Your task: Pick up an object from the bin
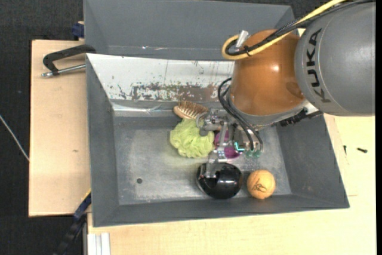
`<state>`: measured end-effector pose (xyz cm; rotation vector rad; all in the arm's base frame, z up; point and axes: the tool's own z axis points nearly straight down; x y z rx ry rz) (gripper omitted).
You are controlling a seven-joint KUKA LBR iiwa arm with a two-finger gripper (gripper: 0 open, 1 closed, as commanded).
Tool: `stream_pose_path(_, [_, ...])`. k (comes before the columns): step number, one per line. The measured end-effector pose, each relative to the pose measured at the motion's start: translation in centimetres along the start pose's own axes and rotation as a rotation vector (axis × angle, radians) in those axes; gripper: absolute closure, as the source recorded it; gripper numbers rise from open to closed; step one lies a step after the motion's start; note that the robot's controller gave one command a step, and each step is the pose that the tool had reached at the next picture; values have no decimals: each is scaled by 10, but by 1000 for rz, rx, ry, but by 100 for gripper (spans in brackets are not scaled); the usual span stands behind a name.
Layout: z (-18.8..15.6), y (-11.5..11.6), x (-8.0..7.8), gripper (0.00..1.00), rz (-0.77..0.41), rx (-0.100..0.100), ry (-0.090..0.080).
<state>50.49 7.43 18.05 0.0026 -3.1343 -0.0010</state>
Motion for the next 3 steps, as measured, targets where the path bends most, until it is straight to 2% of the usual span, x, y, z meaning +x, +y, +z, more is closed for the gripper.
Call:
stream_pose_path(1, [-4,0,-1,100,2,-1,-7])
stream_pose_path(2, [-4,-1,-1,100,2,-1,-7])
stream_pose_path(3, [-51,3,-1,100,31,0,-5])
